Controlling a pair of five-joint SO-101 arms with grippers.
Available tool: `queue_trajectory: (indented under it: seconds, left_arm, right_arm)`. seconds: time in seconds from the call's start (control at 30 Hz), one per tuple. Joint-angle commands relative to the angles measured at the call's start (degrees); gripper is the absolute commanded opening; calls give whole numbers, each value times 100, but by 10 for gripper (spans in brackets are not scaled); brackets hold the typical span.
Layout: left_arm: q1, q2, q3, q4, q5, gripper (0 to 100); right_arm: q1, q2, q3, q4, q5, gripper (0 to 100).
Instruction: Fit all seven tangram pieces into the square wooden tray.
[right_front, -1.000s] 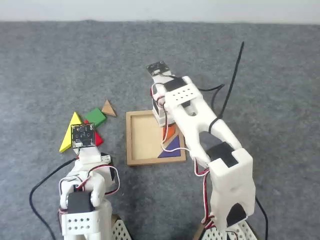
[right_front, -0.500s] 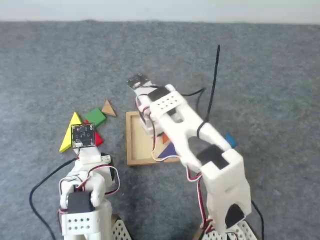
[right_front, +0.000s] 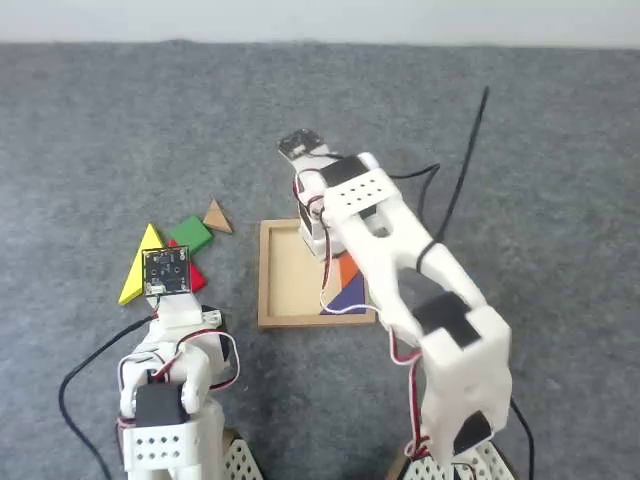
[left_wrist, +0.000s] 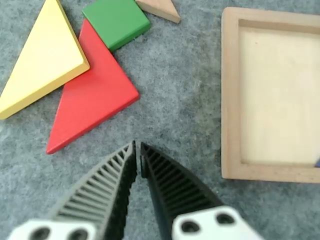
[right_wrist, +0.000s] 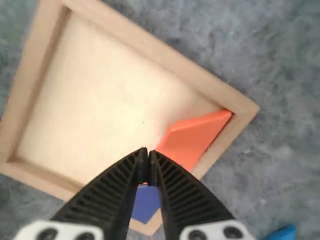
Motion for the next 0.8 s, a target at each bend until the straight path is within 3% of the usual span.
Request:
queue_trajectory:
  seconds: [0.0, 0.2, 0.33, 0.5, 0.6, 0.67, 0.77]
  left_arm:
    - [0, -123, -84, -9, 26, 15]
    - [0, -123, -84, -9, 26, 15]
    - [-26, -123, -84, -9, 26, 15]
    - [-35, -123, -75, -18, 18, 15]
    - [-35, -123, -110, 0, -44, 15]
    - [-35, -123, -163, -18, -431, 16]
    - [-44, -123, -312, -35, -1644, 16]
  right_arm:
    - [391, -1341, 220, 233, 35, 9]
    - [989, -3363, 1732, -286, 18, 9]
    - [1068, -4629, 3587, -1842, 26, 9]
    - [1051, -5314, 5987, -4567, 176, 9]
    - [1024, -5464, 6268, -4840, 325, 9]
    - [1033, -5473, 6277, -4813, 343, 9]
    - [1051, -5534, 6286, -4813, 352, 10]
